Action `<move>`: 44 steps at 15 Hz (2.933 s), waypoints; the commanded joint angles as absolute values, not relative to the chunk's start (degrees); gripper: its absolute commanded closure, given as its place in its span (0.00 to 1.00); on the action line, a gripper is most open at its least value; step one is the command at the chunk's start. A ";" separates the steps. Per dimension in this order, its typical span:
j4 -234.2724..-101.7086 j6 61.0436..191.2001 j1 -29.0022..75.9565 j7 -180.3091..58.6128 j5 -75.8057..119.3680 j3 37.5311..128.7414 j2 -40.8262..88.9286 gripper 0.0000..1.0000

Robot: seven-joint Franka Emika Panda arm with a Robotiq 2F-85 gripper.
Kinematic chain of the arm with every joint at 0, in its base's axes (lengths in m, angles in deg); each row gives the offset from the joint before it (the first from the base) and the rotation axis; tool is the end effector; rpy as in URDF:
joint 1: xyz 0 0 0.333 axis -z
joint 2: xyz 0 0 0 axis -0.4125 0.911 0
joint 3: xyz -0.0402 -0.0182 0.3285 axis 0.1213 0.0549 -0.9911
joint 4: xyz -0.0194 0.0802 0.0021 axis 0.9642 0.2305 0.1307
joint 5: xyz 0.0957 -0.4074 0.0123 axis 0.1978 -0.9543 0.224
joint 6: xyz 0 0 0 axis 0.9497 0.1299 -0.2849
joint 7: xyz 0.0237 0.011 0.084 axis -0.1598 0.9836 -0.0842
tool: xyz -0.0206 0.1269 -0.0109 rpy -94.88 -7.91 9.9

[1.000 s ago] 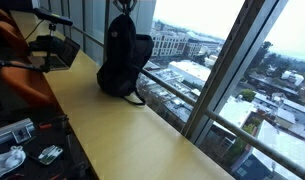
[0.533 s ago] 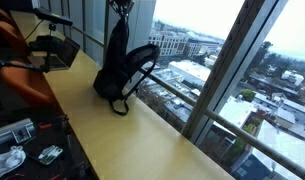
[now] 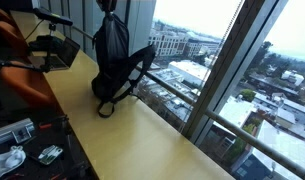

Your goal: Put the white cable in the black bag then lay the bag down.

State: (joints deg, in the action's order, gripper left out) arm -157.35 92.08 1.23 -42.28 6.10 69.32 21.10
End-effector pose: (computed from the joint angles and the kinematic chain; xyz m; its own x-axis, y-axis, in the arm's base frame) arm 0.5902 0.3261 0.5664 0.9555 0.2253 0.1906 0.1814 -0.9578 0.2228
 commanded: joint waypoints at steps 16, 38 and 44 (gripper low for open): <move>-196.11 94.59 7.21 -24.14 7.23 58.94 -15.28 0.98; -174.96 103.64 14.39 -32.20 5.75 66.22 3.33 0.98; -174.78 104.15 14.67 -32.70 9.04 67.45 3.14 0.98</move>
